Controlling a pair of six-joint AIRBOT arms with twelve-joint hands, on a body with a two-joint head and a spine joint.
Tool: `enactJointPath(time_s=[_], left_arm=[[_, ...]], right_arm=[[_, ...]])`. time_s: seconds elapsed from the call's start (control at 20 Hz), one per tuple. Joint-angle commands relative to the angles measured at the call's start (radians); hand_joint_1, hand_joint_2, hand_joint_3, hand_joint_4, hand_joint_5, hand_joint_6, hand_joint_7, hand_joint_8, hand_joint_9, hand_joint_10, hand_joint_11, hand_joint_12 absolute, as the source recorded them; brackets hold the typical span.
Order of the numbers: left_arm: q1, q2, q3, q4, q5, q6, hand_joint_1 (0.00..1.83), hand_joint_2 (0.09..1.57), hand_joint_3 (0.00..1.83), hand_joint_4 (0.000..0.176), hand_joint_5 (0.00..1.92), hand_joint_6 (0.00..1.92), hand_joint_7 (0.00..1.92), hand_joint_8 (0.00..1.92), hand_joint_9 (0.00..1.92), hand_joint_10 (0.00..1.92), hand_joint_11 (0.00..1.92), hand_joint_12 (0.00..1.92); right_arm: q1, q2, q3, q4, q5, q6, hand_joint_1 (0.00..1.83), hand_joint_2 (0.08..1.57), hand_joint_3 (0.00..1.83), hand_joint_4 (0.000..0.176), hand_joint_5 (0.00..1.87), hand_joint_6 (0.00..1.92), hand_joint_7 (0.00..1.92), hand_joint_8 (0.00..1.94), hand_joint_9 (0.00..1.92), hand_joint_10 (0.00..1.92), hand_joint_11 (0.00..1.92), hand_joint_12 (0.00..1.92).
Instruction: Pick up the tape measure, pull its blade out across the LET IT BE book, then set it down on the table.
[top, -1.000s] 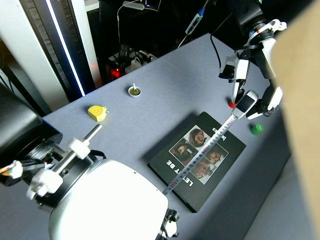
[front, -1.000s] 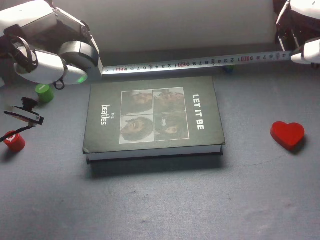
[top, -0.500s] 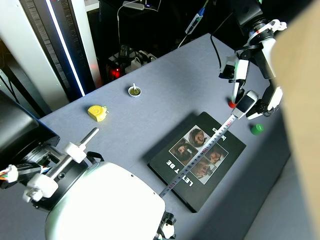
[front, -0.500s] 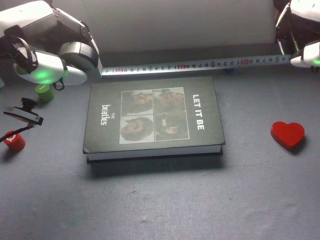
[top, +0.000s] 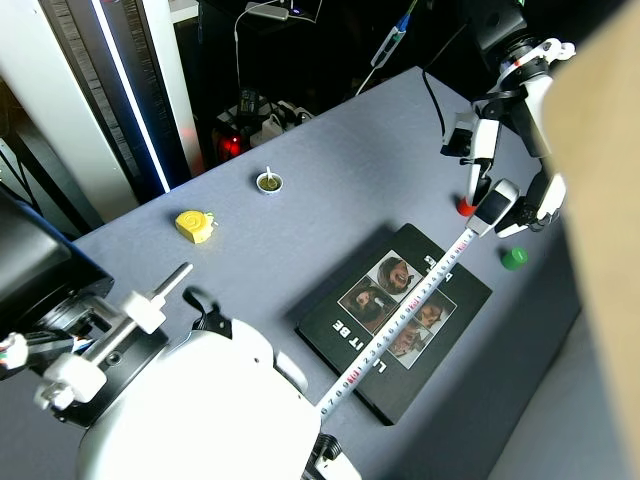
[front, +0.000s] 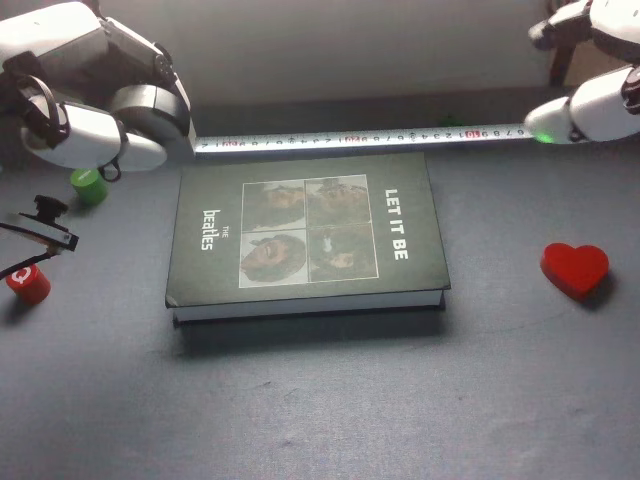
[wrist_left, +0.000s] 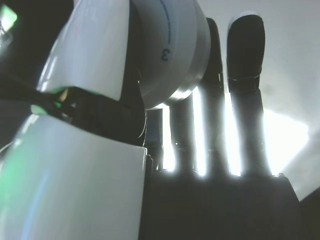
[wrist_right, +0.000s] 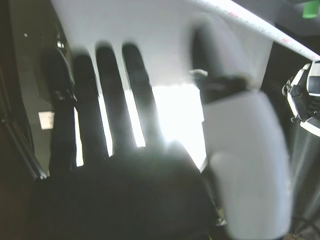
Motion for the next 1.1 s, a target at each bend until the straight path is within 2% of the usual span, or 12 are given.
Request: enactJointPath(time_s=[0.0,0.05,0.15,0.25,0.65,0.7,0.85,1.05], left_arm=[[-0.005,0.010,0.007,0.007,-0.100,-0.005,1.37,1.14,0.00,0.000,0.89,0.92,0.96,1.05,0.84,1.40,0.80,1.34],[0.001,0.010,0.011,0.000,-0.099,-0.005,1.37,1.14,0.00,0.000,0.89,0.92,0.96,1.05,0.84,1.40,0.80,1.34],[0.016,0.010,0.025,-0.017,-0.101,-0.005,1.37,1.14,0.00,0.000,0.88,0.93,0.96,1.05,0.85,1.40,0.80,1.34],[0.043,0.010,0.044,-0.052,-0.106,-0.007,1.37,1.14,0.00,0.000,0.88,0.94,0.96,1.04,0.85,1.40,0.80,1.34],[0.144,0.000,0.116,-0.055,-0.133,-0.027,1.37,1.14,0.00,0.000,0.88,0.94,0.95,1.05,0.85,1.40,0.80,1.35],[0.153,-0.005,0.125,-0.055,-0.136,-0.031,1.37,1.13,0.00,0.000,0.93,0.88,0.95,1.05,0.85,1.39,0.80,1.36],[0.178,-0.015,0.144,-0.055,-0.141,-0.054,1.37,1.14,0.00,0.000,0.90,0.90,0.95,1.07,0.84,1.40,0.79,1.37],[0.205,-0.017,0.155,-0.058,-0.125,-0.069,1.37,1.14,0.00,0.000,0.87,0.92,0.95,1.07,0.84,1.41,0.80,1.34]], right_arm=[[0.004,0.006,-0.006,-0.041,-0.009,-0.002,0.07,1.04,0.00,0.083,0.01,0.00,0.00,0.00,0.00,0.00,0.00,0.22],[0.000,0.006,-0.014,-0.041,-0.013,-0.002,0.07,1.04,0.00,0.083,0.01,0.00,0.00,0.00,0.00,0.00,0.00,0.22],[-0.004,0.008,-0.033,-0.041,-0.020,-0.007,0.00,1.00,0.00,0.097,0.00,0.00,0.00,0.00,0.00,0.00,0.00,0.05],[-0.010,0.014,-0.065,-0.041,-0.024,-0.013,0.00,0.99,0.00,0.100,0.00,0.00,0.00,0.00,0.00,0.00,0.00,0.02],[-0.028,0.038,-0.238,-0.060,0.048,-0.013,0.00,0.99,0.00,0.102,0.00,0.00,0.00,0.00,0.00,0.00,0.00,0.00],[-0.038,0.038,-0.254,-0.080,0.074,0.003,0.00,0.99,0.00,0.103,0.00,0.00,0.00,0.00,0.00,0.00,0.00,0.00],[-0.065,0.038,-0.291,-0.171,0.138,0.117,0.00,1.00,0.00,0.103,0.00,0.00,0.00,0.00,0.00,0.00,0.02,0.01],[-0.094,0.041,-0.324,-0.252,0.162,0.209,0.00,1.02,0.01,0.102,0.00,0.00,0.00,0.00,0.00,0.00,0.02,0.01]])
